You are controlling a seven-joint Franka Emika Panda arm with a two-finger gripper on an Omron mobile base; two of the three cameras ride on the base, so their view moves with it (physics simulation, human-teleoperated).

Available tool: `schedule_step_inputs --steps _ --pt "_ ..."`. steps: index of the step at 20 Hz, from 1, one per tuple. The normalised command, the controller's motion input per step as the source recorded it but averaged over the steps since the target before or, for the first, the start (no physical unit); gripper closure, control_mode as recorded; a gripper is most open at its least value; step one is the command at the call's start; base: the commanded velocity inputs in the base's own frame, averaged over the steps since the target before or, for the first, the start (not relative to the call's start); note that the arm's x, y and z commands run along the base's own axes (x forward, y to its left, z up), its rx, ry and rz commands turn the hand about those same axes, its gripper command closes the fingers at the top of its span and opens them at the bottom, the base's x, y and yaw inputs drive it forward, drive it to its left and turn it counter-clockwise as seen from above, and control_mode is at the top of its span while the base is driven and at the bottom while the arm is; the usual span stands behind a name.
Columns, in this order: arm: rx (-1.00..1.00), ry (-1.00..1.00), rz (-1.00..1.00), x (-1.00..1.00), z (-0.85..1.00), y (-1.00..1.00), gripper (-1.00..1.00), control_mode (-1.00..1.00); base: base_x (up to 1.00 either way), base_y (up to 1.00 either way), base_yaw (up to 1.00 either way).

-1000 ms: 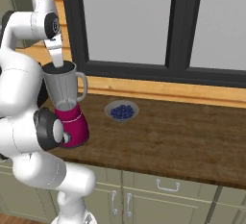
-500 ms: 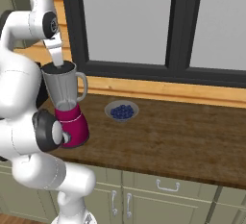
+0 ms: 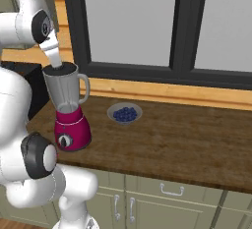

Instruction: Close the lid blender by securely placing the lid on top.

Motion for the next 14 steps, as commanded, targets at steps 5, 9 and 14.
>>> schedule_step_inputs --steps 5,9,14 --pt "0.17 -0.28 0.00 -0.99 -0.09 -0.86 -1.00 -1.00 0.00 0.00 0.00" --pt "0.20 -0.19 -0.02 -0.96 -0.11 -1.00 -1.00 -1.00 0.00 0.00 0.00" --pt "0.06 -0.08 -0.01 -0.37 -0.06 -0.78 -1.00 -1.00 0.00 0.00 0.00"
